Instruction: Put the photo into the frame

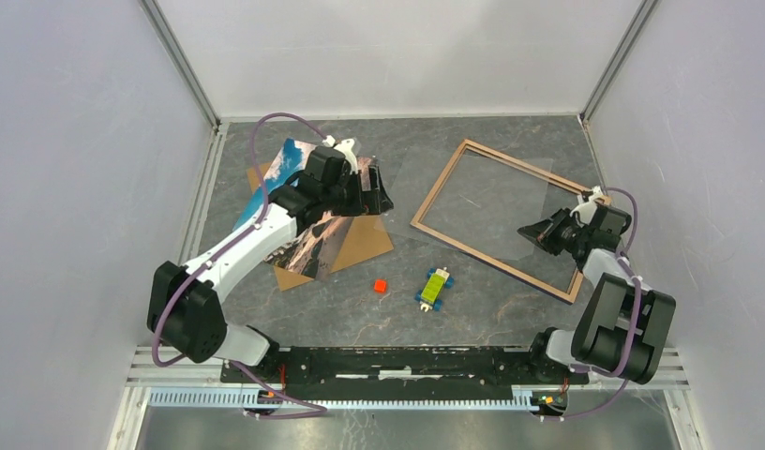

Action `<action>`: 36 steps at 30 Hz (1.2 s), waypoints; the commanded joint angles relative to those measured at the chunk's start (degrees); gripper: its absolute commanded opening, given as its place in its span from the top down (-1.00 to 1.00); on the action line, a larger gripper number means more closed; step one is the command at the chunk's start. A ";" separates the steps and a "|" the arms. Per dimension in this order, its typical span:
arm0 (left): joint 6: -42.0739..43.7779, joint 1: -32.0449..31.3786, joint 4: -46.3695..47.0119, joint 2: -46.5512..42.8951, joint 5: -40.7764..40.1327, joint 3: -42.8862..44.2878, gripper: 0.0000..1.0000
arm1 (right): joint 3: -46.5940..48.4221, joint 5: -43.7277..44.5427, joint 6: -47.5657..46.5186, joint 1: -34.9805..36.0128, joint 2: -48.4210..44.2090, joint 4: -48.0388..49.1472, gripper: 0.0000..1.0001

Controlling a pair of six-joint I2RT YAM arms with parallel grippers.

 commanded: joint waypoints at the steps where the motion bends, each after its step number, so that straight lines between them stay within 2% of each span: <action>1: 1.40 -1.40 0.74 -1.87 2.28 2.48 -1.00 | -0.20 -1.87 -4.25 -3.03 -1.96 -0.64 1.00; 6: -1.38 -1.80 -2.92 -2.11 6.20 5.99 -1.00 | 0.43 -1.82 -5.21 -6.16 -2.59 -2.77 1.00; 10: -3.11 -1.85 -0.36 -5.08 8.97 2.90 -1.00 | 1.81 -1.85 -6.28 -8.06 -2.05 -4.28 1.00; 18: 4.90 -3.80 -2.80 -7.26 0.71 -1.52 -1.00 | 4.34 -0.25 -9.51 -10.38 -1.76 -8.86 1.00; 24: 5.82 -5.88 -3.75 -6.76 0.66 -1.11 -1.00 | 4.03 0.80 -9.60 -12.11 -3.47 -9.59 1.00; 36: 5.82 -6.08 -3.66 -7.05 0.05 -1.38 -1.00 | 2.22 1.80 -7.23 -13.93 -5.14 -7.80 1.00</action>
